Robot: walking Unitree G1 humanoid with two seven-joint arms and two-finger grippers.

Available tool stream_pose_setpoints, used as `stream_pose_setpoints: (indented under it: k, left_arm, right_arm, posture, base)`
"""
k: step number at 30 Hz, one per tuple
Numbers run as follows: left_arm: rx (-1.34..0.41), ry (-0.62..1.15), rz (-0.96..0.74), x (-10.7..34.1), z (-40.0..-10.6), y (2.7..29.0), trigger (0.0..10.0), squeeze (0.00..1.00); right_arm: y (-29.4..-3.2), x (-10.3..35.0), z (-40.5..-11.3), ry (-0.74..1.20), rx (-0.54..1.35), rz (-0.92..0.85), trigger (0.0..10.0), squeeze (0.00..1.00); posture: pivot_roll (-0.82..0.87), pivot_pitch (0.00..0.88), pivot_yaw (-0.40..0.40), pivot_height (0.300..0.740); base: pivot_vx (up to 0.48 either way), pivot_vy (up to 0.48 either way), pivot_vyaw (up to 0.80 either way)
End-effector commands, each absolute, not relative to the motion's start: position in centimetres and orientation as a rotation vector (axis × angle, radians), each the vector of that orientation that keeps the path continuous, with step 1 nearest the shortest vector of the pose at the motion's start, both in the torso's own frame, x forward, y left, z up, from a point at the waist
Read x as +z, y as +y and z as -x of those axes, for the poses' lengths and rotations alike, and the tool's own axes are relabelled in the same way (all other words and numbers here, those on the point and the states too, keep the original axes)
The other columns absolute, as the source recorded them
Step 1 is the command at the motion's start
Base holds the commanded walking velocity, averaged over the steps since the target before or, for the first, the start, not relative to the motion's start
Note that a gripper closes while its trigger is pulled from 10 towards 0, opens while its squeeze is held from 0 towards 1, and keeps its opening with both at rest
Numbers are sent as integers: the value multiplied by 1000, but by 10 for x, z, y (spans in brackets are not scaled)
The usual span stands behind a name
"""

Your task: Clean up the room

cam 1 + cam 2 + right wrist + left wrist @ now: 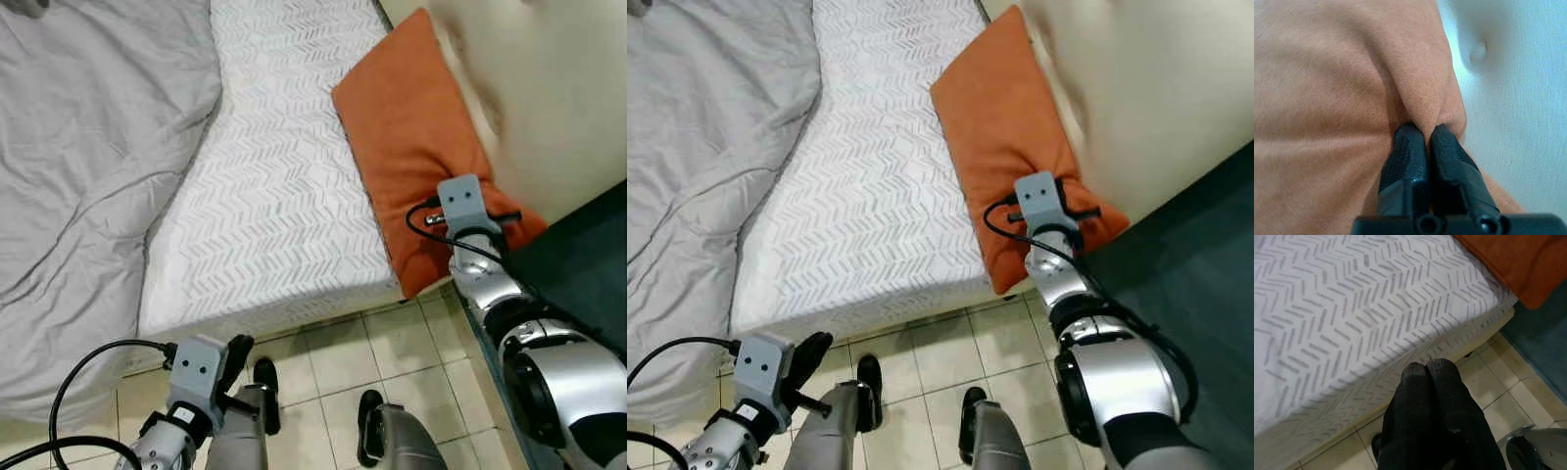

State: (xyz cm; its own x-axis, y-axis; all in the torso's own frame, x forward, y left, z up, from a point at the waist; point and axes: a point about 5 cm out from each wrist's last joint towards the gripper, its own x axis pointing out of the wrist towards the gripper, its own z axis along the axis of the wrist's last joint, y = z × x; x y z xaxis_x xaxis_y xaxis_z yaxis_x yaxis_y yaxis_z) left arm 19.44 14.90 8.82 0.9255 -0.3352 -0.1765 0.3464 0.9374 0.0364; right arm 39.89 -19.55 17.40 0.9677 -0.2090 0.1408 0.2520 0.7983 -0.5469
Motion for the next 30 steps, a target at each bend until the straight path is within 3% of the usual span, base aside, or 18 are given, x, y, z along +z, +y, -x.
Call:
stream_pose_setpoints:
  k: [1,4,7,9,11,18,19,20,30]
  left_arm:
    - [-353,205,-56,83,-187,146,10000,0]
    - [-430,194,-73,81,-182,130,10000,0]
    - [-578,194,21,72,-171,94,10000,0]
    - [-605,193,42,70,-170,85,10000,0]
    - [-632,189,54,68,-172,68,10000,0]
    - [-611,177,60,70,-170,67,10000,0]
    - [-604,177,57,69,-170,68,10000,0]
    - [-594,173,56,69,-171,70,10000,0]
    - [-588,144,-29,63,-175,74,10000,0]
  right_arm:
    - [-197,187,-402,-120,-232,647,0,0]
    - [-202,189,-402,-111,-232,636,0,0]
    - [-208,190,-402,-96,-247,587,0,0]
    - [-208,191,-402,-99,-251,590,0,0]
    - [-210,197,-403,-133,-253,665,0,0]
    - [-216,203,-404,-129,-244,725,0,0]
    - [-216,203,-404,-120,-233,726,0,1000]
    - [-215,203,-404,-120,-211,767,10000,1000]
    - [-211,214,-406,-201,-168,1011,10000,1000]
  posture:
    - [244,513,-18,740]
    - [230,510,-26,740]
    - [227,515,-31,740]
    - [225,516,-32,740]
    - [217,515,-34,740]
    - [212,504,-33,740]
    - [213,501,-33,740]
    - [211,494,-33,740]
    - [179,483,-46,740]
  base:
    - [0,0,0]
    - [0,0,0]
    - [0,0,0]
    - [0,0,0]
    - [0,0,0]
    - [0,0,0]
    - [0,0,0]
    - [0,0,0]
    - [0,0,0]
